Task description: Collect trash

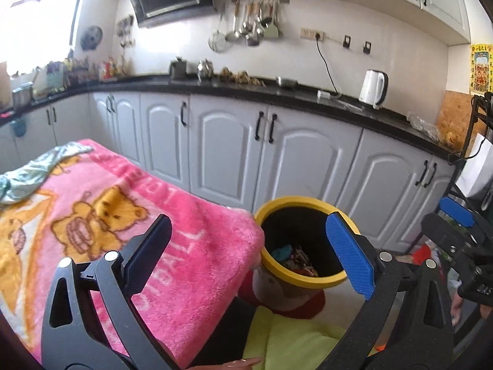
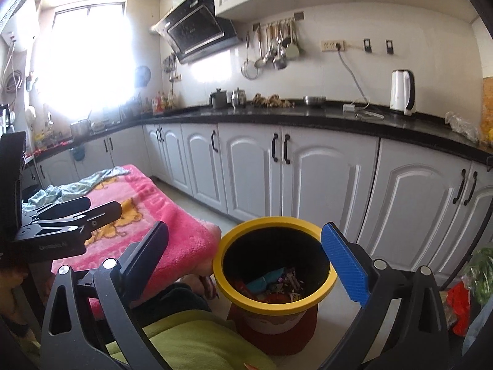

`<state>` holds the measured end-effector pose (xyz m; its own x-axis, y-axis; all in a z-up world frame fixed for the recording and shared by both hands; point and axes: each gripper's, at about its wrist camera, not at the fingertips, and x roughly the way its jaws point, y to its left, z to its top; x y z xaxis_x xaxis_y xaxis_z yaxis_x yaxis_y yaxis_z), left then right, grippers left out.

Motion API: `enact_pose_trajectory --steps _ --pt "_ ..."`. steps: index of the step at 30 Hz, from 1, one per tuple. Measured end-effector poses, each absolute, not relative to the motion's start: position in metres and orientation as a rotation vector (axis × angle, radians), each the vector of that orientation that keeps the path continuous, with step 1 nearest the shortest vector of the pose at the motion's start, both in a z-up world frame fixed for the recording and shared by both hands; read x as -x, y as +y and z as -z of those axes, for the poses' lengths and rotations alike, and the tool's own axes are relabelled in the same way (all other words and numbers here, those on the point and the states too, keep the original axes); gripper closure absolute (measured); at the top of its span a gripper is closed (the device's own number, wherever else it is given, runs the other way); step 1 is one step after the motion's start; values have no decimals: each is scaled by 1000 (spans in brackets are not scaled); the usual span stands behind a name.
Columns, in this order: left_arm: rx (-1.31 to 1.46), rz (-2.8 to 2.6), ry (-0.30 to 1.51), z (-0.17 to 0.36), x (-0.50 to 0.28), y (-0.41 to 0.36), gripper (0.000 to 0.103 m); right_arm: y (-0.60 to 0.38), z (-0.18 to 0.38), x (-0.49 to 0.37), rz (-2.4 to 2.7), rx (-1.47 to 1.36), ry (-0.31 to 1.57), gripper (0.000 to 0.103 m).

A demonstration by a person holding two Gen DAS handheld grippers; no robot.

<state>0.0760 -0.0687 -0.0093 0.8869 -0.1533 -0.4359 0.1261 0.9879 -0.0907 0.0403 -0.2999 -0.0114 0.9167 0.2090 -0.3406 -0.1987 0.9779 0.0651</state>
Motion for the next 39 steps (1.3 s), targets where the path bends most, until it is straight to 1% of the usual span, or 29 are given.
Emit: enact_pose_trajectory --steps 6,9,19,39 --pt "95 157 386 7 -56 -64 11 -297 9 -15 -153 -22 249 6" --pt "82 157 352 7 -48 -66 11 -295 10 -14 -148 -12 229 6" --pt "79 172 301 3 -39 -67 11 -287 14 -11 -153 8 225 6" --pt "79 172 299 3 -38 -66 11 -283 14 -3 -160 20 204 6"
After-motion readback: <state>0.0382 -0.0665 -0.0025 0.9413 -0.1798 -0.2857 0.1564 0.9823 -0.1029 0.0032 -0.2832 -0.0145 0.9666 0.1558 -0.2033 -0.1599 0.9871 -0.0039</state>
